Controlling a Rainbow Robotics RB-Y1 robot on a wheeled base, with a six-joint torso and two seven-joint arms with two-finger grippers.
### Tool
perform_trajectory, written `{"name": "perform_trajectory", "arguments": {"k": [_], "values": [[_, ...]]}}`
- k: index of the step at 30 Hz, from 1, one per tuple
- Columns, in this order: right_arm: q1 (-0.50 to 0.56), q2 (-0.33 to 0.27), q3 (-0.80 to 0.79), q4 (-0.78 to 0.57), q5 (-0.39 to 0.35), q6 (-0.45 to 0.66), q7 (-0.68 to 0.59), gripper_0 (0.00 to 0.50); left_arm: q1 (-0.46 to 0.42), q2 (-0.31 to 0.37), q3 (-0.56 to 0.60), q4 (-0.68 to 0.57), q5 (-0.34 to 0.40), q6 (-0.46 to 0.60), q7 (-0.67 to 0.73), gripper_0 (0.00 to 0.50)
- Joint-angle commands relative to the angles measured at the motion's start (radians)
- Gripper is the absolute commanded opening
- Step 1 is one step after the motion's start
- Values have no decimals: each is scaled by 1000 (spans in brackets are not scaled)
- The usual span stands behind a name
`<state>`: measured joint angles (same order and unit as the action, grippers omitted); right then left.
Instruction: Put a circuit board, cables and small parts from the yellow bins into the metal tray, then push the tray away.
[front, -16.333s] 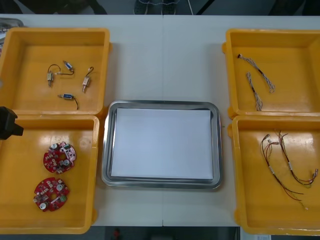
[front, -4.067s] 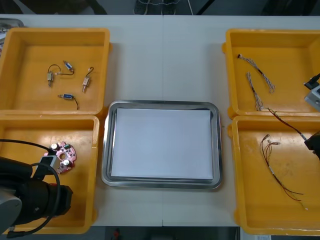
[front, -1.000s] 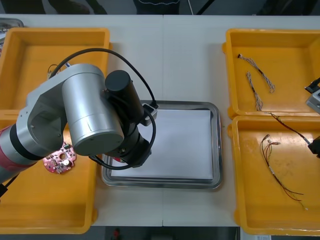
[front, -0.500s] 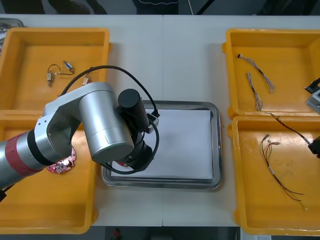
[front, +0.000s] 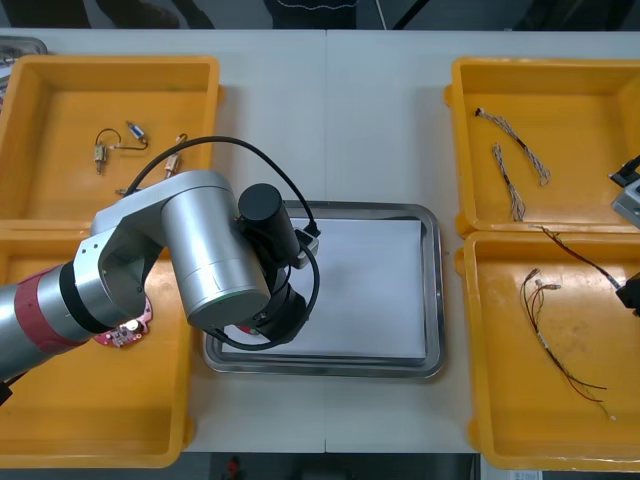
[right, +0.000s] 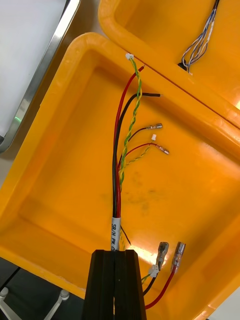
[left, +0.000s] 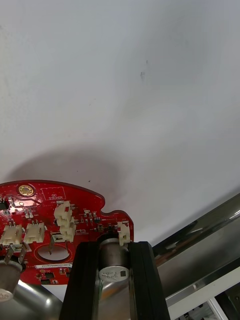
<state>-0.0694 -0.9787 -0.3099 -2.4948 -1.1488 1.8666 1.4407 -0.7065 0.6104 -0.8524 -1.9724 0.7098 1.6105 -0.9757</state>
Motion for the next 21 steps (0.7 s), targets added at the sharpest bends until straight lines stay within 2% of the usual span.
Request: {"name": "perform_trajectory", "arguments": {"k": [1, 2, 3, 4, 5, 6, 8, 21], "values": [[-17, -38, 5, -24, -6, 3, -25, 0, 10, -17, -27, -9, -23, -18, 104, 21], [-17, -38, 5, -24, -8, 3, -25, 0, 10, -15, -37, -9, -30, -26, 106, 90], [-17, -38, 5, -24, -8, 3, -25, 0, 12, -14, -45, -9, -41, -35, 108, 213], [-17, -38, 5, -24, -8, 3, -25, 0, 12, -12, -48, -9, -44, -40, 108, 290], [-17, -38, 5, -24, -8, 3, -25, 0, 13, -9, -48, -9, -44, -44, 109, 428], [-17, -38, 5, -22, -8, 3, -25, 0, 15, -9, -48, -9, -43, -44, 109, 484], [-17, -38, 5, -22, -8, 3, -25, 0, 15, -9, -48, -9, -41, -44, 111, 500], [-17, -38, 5, -24, -8, 5, -25, 0, 13, -9, -11, -45, -36, -20, 115, 500]]}}
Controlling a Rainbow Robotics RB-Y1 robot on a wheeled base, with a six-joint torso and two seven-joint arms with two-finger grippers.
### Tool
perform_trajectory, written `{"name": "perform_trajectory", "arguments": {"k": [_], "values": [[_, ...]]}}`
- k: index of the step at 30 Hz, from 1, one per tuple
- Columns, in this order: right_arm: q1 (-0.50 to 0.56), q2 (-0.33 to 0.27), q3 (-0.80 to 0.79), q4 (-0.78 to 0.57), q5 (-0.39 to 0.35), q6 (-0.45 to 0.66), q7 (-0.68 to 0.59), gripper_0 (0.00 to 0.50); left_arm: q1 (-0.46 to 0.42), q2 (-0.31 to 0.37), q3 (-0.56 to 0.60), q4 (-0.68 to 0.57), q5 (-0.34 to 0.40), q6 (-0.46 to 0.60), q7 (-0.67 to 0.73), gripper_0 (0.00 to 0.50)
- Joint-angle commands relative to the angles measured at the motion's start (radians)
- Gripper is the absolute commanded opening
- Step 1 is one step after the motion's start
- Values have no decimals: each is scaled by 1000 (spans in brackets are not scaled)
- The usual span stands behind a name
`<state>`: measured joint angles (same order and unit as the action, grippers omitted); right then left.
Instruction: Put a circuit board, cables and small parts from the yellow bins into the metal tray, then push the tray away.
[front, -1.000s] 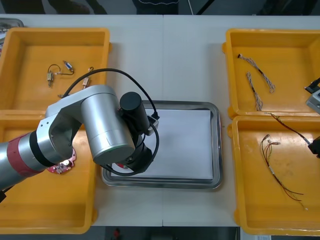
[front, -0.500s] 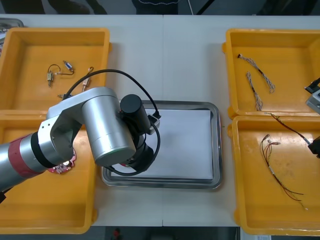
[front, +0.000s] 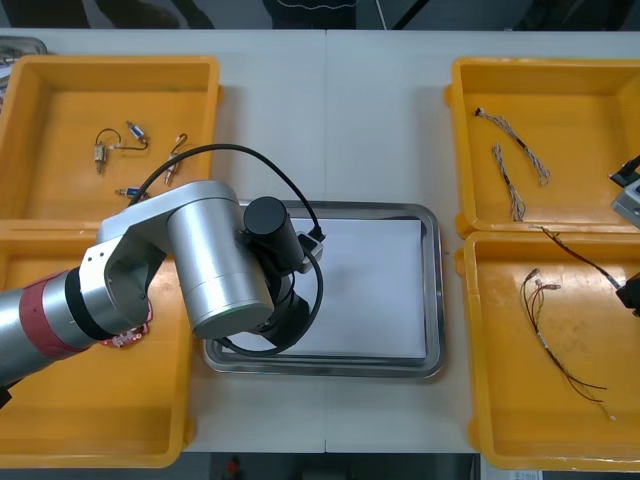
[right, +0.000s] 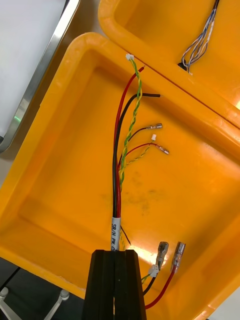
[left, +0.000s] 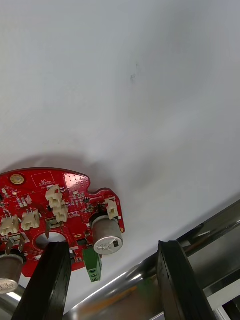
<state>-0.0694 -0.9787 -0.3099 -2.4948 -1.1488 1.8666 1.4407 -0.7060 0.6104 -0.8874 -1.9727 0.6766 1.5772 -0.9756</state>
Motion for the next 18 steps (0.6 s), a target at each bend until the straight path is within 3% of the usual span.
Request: {"name": "perform_trajectory", "arguments": {"k": [1, 10, 18], "values": [[-15, -38, 5, -24, -8, 5, -25, 0, 13, -11, 38, -54, -2, 27, 115, 500], [-66, -40, 14, -24, -57, 8, -29, 0, 13, -20, 183, -160, 35, 167, 118, 500], [-199, -49, 143, -24, -68, 17, -49, 0, -23, -18, 335, -210, 113, 330, 118, 500]]}}
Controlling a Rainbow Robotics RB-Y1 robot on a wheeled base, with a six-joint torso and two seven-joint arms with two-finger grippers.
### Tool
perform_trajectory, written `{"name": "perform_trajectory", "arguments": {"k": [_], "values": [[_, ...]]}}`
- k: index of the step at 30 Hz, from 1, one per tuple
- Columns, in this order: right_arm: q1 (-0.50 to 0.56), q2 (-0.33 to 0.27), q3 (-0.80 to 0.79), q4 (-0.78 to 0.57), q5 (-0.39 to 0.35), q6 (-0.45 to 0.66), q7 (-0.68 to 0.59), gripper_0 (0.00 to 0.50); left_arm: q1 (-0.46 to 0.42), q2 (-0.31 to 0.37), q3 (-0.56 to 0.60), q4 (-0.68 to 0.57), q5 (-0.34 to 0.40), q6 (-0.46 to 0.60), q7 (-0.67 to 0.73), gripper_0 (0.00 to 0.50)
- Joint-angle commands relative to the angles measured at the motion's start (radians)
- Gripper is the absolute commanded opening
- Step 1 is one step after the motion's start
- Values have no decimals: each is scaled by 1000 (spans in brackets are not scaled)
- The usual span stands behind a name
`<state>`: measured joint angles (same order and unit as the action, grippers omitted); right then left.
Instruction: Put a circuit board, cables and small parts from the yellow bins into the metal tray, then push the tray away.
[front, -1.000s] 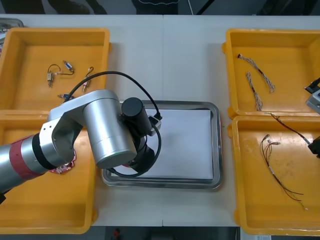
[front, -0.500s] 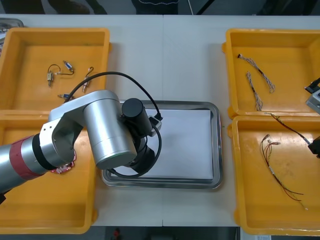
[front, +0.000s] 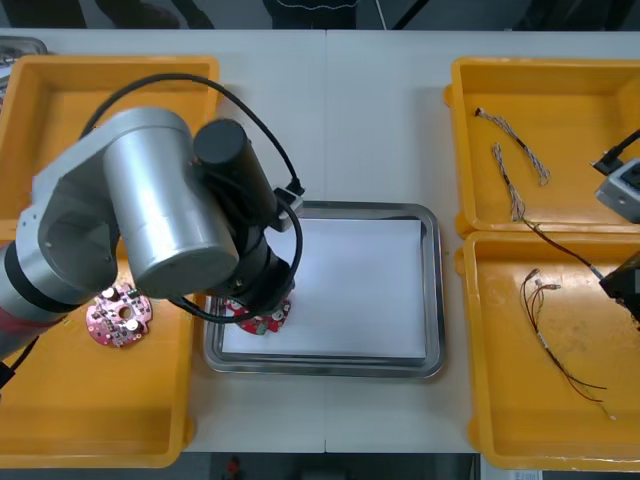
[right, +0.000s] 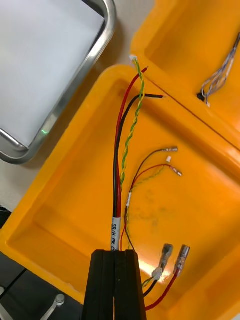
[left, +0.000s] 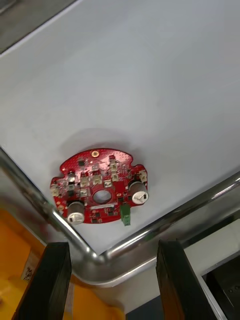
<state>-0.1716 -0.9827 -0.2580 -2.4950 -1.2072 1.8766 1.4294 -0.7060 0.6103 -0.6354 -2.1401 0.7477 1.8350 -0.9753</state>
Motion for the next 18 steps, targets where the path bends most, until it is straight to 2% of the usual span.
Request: {"name": "perform_trajectory", "arguments": {"k": [1, 7, 13, 15, 18], "values": [[-121, -45, 117, -24, -8, 6, -40, 0, -30, -17, 106, -43, 55, 85, 118, 500], [-275, -45, 295, -24, 14, -16, -49, 0, -56, 17, 223, -43, 122, 85, 115, 500], [-419, -36, 510, -12, 69, -73, -49, 0, -55, 68, 321, -35, 144, 85, 102, 500], [-462, -24, 574, -4, 89, -86, -49, 0, -55, 89, 347, -18, 150, 85, 98, 500], [-525, 27, 669, 15, 140, -93, -41, 0, -56, 128, 401, 32, 154, 85, 86, 500]]}}
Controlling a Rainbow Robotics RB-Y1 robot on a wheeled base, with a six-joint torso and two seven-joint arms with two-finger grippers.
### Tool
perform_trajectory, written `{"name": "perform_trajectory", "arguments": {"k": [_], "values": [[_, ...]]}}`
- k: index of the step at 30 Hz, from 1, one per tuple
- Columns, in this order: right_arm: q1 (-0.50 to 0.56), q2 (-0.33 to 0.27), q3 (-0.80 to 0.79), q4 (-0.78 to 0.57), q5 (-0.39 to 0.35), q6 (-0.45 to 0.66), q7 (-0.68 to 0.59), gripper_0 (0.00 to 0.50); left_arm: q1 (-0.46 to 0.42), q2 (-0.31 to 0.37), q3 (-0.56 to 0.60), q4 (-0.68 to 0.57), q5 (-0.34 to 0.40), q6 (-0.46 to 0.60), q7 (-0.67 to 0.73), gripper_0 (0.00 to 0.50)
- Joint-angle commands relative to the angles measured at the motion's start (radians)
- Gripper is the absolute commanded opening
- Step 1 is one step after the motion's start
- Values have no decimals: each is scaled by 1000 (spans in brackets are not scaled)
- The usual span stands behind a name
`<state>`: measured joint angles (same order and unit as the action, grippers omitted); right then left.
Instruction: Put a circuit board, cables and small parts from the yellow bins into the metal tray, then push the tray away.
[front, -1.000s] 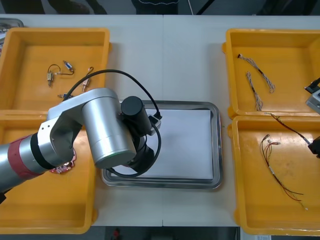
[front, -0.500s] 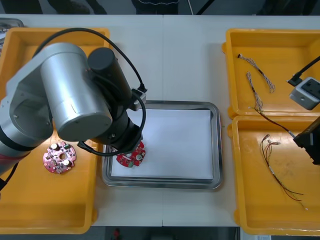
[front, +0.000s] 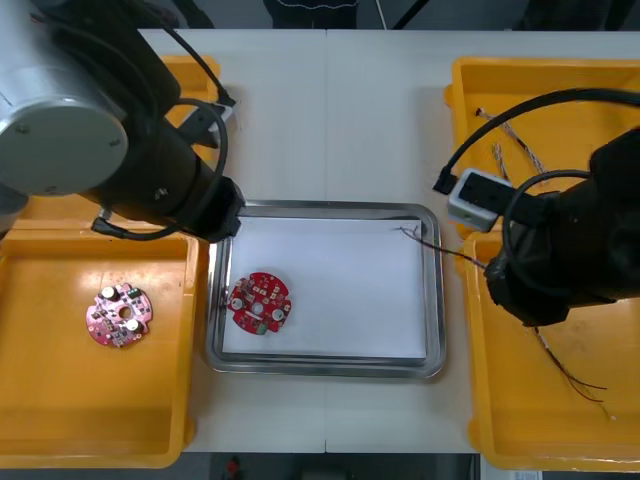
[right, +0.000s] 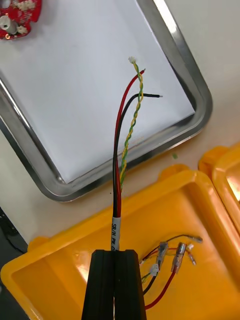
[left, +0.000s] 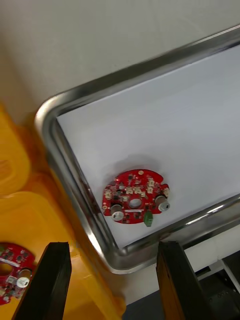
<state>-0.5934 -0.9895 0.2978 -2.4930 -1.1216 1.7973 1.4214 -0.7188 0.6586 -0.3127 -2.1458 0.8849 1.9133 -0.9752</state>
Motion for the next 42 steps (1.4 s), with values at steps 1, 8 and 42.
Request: {"name": "perform_trajectory", "arguments": {"k": [1, 8, 42], "values": [[-111, 46, 127, 17, 65, -13, -32, 0, -44, 85, 89, 50, 17, 7, 82, 500], [-177, 163, 264, 66, 137, -33, 2, 0, -44, 136, 169, 178, -14, 7, 26, 500], [-212, 224, 655, 316, 347, -299, 363, 0, -151, 144, 287, 785, -219, -229, -350, 500]]}}
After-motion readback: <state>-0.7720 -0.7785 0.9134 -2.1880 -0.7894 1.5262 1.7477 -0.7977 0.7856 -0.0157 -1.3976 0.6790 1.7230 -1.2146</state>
